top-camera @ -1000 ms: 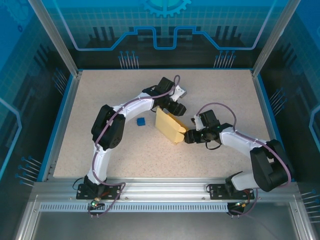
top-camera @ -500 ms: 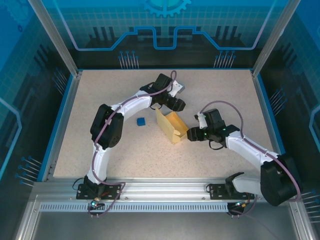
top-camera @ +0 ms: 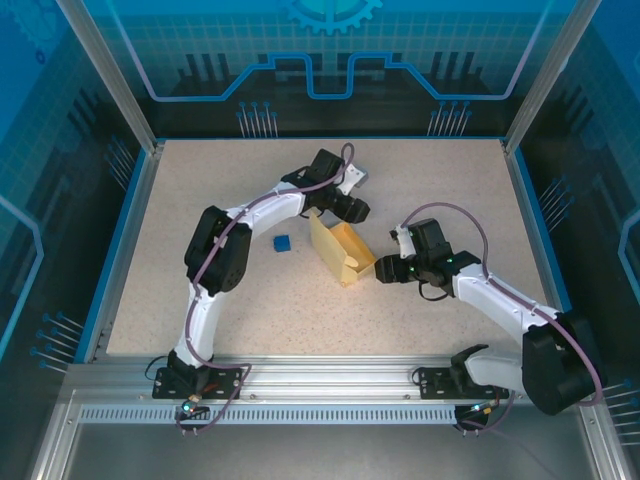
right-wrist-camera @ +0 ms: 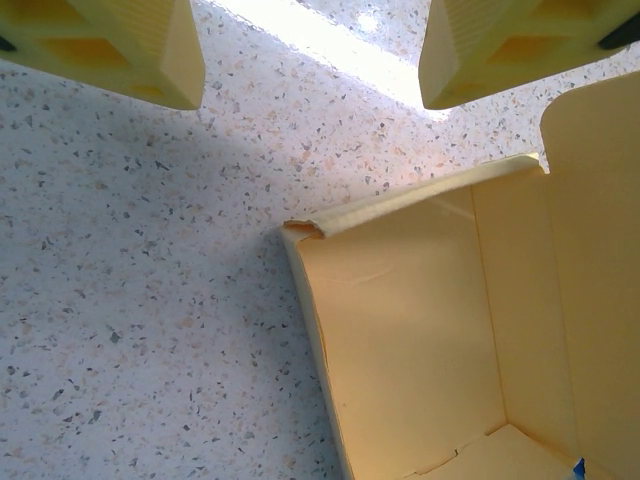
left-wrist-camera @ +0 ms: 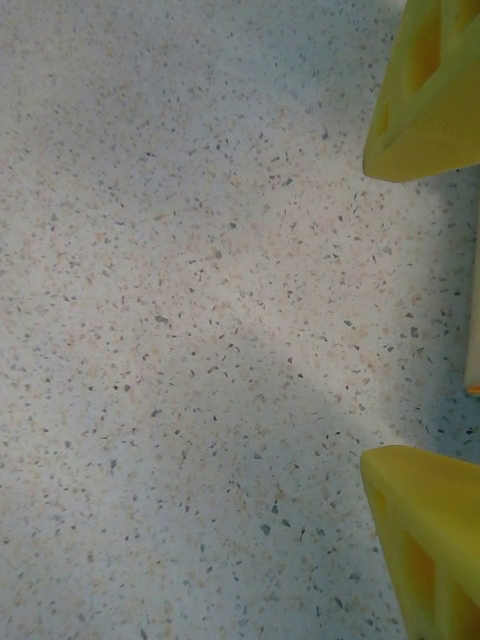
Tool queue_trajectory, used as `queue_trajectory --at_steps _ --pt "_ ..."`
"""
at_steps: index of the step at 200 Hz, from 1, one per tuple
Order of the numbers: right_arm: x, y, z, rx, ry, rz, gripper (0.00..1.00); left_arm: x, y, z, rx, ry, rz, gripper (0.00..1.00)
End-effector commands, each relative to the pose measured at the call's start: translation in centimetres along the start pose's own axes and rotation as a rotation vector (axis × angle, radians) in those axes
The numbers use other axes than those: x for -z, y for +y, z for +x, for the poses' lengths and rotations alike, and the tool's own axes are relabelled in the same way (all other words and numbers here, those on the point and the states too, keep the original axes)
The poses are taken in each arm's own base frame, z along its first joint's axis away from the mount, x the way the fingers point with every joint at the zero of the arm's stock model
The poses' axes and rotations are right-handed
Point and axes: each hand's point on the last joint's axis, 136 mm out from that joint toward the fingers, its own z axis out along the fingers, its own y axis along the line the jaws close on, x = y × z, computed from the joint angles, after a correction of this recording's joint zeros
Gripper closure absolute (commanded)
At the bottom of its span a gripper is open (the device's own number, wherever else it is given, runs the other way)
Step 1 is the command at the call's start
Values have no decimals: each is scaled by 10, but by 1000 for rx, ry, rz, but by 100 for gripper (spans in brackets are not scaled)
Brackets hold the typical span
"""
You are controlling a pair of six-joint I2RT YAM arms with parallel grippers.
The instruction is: Fold the paper box
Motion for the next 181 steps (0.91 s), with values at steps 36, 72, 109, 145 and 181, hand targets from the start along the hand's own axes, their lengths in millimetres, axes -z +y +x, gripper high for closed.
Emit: queue_trajectory --at_steps 36,72,109,145,181 --pt "-3 0 2 -15 11 -14 41 -6 9 0 21 -20 17 28" --pt "-2 1 1 -12 8 -14 41 -7 15 0 35 -29 40 27" --pt "-2 2 -1 -10 11 -14 41 -11 15 1 38 -38 60 27" --pt "10 27 -14 64 -65 -112 41 -4 19 -8 80 -62 74 27" --pt "54 52 -34 213 -238 -186 41 2 16 -10 85 -68 79 27"
